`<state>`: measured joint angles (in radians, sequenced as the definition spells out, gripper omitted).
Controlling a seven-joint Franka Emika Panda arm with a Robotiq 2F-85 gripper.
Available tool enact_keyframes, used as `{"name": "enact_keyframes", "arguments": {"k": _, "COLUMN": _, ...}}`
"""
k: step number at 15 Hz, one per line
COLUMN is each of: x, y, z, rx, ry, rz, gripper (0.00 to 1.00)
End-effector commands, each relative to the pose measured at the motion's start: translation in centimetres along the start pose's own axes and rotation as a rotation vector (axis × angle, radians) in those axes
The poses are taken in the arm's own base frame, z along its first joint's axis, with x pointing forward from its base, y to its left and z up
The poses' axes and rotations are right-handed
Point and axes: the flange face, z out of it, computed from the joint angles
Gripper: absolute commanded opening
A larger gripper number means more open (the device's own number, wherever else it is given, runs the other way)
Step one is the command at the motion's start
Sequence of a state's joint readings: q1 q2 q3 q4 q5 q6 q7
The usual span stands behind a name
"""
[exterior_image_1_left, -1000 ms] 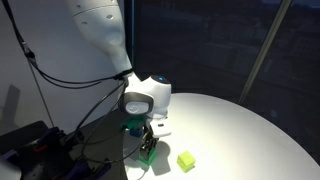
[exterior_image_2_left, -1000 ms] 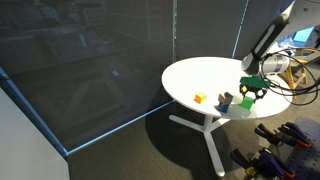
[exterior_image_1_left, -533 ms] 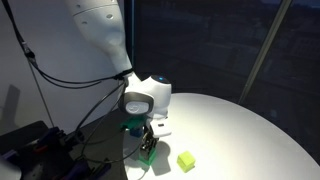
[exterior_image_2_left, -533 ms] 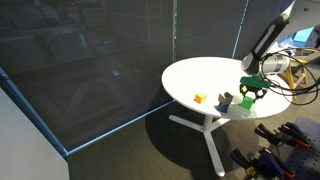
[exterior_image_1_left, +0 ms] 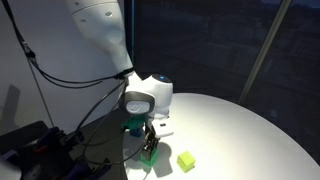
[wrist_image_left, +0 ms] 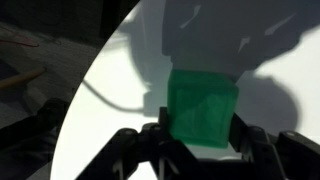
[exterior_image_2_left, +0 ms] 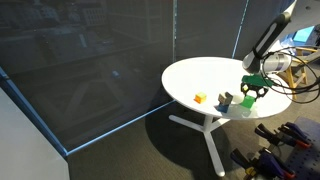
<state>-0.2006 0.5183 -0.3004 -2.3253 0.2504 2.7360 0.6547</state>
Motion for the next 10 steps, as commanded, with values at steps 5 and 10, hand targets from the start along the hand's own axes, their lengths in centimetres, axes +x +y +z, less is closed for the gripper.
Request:
{"name": "enact_keyframes", "arguments": {"k": 5, "x": 0.8, "y": 0.7, "z": -2.7, "rx": 0.023, "ry": -0.004, "rz": -0.037, "gripper": 0.31}}
{"name": "enact_keyframes", "arguments": {"k": 10, "x": 1.4, "y": 1.1, "z": -4.4, "rx": 0.024, "ry": -0.013, "rz": -0.057, "gripper": 0.31}}
